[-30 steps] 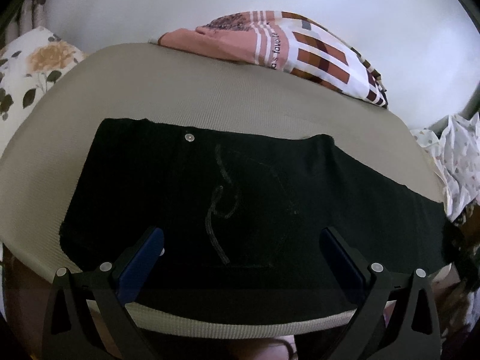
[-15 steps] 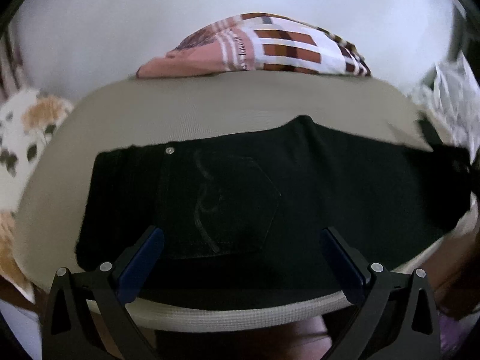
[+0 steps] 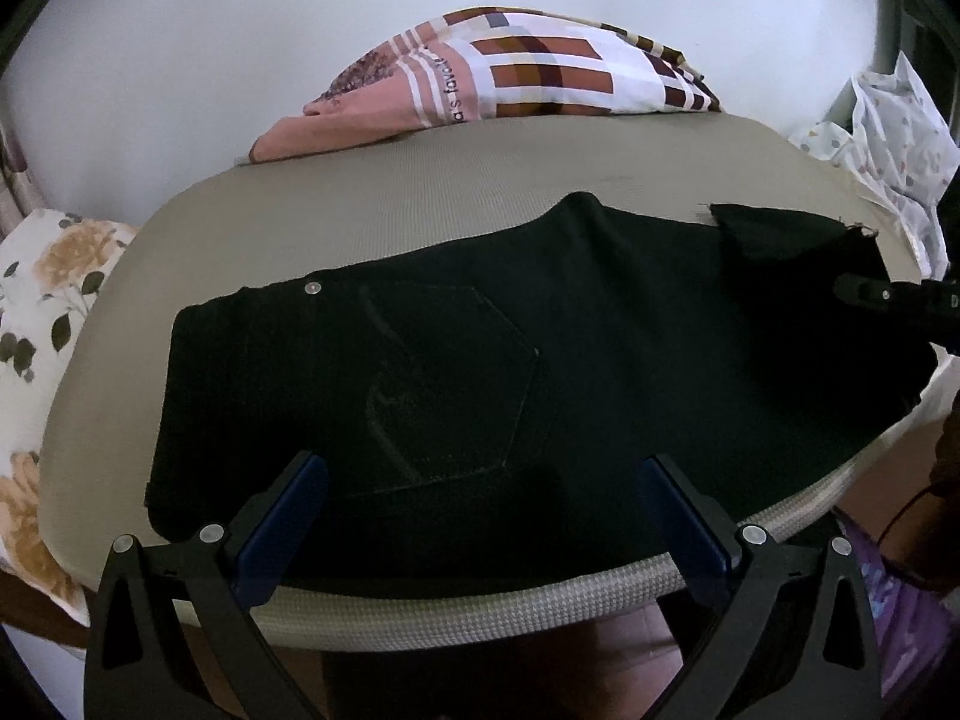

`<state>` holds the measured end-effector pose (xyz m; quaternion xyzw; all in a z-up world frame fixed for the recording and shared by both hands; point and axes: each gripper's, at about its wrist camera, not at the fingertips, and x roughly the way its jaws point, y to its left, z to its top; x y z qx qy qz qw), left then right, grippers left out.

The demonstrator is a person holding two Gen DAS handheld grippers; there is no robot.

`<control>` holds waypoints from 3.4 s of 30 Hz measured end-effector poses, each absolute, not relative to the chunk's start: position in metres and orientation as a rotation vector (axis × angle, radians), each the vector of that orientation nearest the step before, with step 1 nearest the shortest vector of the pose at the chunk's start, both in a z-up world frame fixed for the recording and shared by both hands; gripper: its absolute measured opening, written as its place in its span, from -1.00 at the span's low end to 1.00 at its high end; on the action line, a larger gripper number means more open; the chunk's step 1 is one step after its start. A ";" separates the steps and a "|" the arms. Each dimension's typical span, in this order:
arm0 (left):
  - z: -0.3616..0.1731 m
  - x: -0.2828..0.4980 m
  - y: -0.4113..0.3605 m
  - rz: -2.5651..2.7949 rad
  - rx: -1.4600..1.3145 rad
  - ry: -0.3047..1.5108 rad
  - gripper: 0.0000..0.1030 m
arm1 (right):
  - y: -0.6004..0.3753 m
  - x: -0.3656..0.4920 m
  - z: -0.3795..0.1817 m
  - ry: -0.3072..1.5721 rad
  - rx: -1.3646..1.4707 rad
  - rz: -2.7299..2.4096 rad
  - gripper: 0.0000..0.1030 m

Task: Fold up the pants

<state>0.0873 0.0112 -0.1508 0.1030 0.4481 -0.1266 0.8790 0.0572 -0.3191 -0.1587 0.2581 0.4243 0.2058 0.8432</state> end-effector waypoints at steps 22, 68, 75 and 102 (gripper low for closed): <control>-0.167 0.094 0.017 -0.271 0.163 1.020 0.99 | -0.228 0.050 -0.175 0.921 0.375 0.654 -0.81; -0.151 0.109 0.054 -0.203 -0.013 1.046 0.99 | -0.316 0.037 -0.166 0.825 0.858 0.755 -0.09; -0.136 0.103 0.048 -0.113 0.143 0.945 0.99 | -0.226 0.025 -0.146 0.934 0.404 0.732 -0.05; -0.113 0.095 0.055 -0.022 0.279 0.873 0.99 | -0.203 0.002 -0.118 0.880 0.179 0.551 0.87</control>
